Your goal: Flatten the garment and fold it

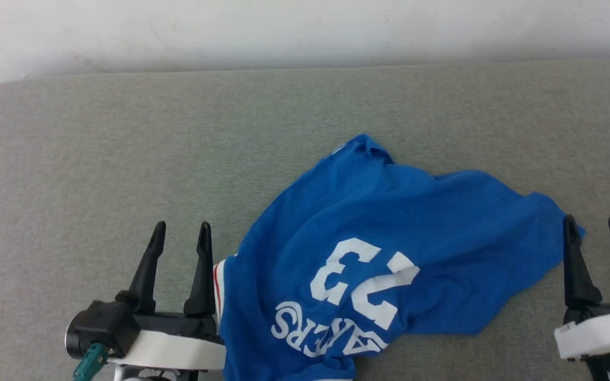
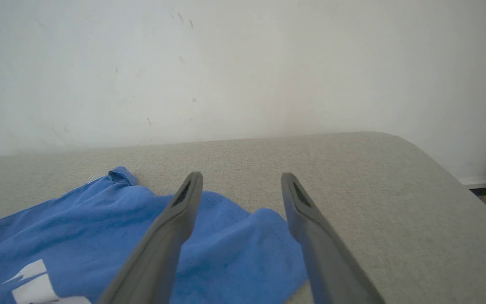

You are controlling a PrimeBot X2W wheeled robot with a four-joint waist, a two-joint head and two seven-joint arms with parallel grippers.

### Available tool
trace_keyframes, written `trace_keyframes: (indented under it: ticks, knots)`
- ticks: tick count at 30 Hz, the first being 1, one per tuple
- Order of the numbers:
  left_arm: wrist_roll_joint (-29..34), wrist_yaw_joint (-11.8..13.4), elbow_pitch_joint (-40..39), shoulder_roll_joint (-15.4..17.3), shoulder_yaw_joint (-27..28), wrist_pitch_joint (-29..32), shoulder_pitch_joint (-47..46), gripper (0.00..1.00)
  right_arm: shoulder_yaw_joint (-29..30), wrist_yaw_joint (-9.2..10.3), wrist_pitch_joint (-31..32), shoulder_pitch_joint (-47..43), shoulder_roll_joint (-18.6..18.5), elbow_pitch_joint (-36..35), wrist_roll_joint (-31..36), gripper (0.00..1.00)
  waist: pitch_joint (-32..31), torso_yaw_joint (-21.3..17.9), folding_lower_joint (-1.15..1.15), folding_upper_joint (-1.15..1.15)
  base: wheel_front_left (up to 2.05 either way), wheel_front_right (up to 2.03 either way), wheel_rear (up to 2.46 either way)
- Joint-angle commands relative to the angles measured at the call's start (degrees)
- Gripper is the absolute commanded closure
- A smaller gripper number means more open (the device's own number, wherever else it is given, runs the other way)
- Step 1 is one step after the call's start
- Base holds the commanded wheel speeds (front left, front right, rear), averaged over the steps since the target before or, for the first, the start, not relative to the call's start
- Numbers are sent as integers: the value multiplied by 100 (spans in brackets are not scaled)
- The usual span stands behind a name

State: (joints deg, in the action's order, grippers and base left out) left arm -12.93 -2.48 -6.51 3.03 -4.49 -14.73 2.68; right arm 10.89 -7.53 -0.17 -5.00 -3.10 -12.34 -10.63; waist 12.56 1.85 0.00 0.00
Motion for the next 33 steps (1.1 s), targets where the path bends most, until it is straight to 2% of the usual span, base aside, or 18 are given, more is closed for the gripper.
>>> trace_keyframes:
  ticks: [1, 5, 8, 13, 18, 25, 26, 27, 31, 33]
  knots:
    - [59, -38, 5, 20, 1, -27, 44, 0, 11, 4, -69, -38, 18, 0, -118, 0, 50, -149, 0, 0, 0, 0, 0]
    - [298, -180, 122, 287, -172, 61, -385, 0, 60, 4, -213, -64, 20, 26, -304, 0, 156, -303, 0, 0, 0, 0, 0]
    - [351, -308, 287, 525, -332, 458, -947, 0, 60, 4, -203, 68, 21, -18, -311, 0, 243, -377, 0, 0, 0, 0, 0]
    - [238, -446, 740, 1123, -630, 2079, -1511, 0, -55, 4, -140, 244, 22, -79, -369, 0, 360, -533, 0, 0, 0, 0, 0]
    - [-398, -480, 757, 1372, -769, 3548, -1457, 0, -88, 4, -89, 166, 22, 3, -465, 0, 430, -557, 0, 0, 0, 0, 0]
    - [-1003, -490, 521, 1498, -934, 4576, -1160, 0, -147, 4, -61, 188, 22, 30, -507, 0, 553, -551, 0, 0, 0, 0, 0]
    - [-1044, -490, 509, 1516, -965, 4660, -1137, 15, -149, 4, -57, 202, 22, 30, -507, 0, 573, -544, 0, 0, 0, 0, 0]
    - [-1056, -491, 504, 1550, -1002, 4698, -1132, 100, -155, 4, -55, 221, 22, 32, -509, 0, 589, -539, 0, 0, 0, 0, 0]
    - [-1038, -469, 499, 1660, -1003, 4497, -1224, 100, -182, 4, -78, 283, 22, 36, -549, 0, 616, -528, 0, 0, 0, 0, 0]
    - [-821, -320, 453, 1716, -843, 4130, -1421, 100, -166, 4, -92, 295, 22, 40, -561, 0, 624, -503, 0, 0, 0, 0, 0]
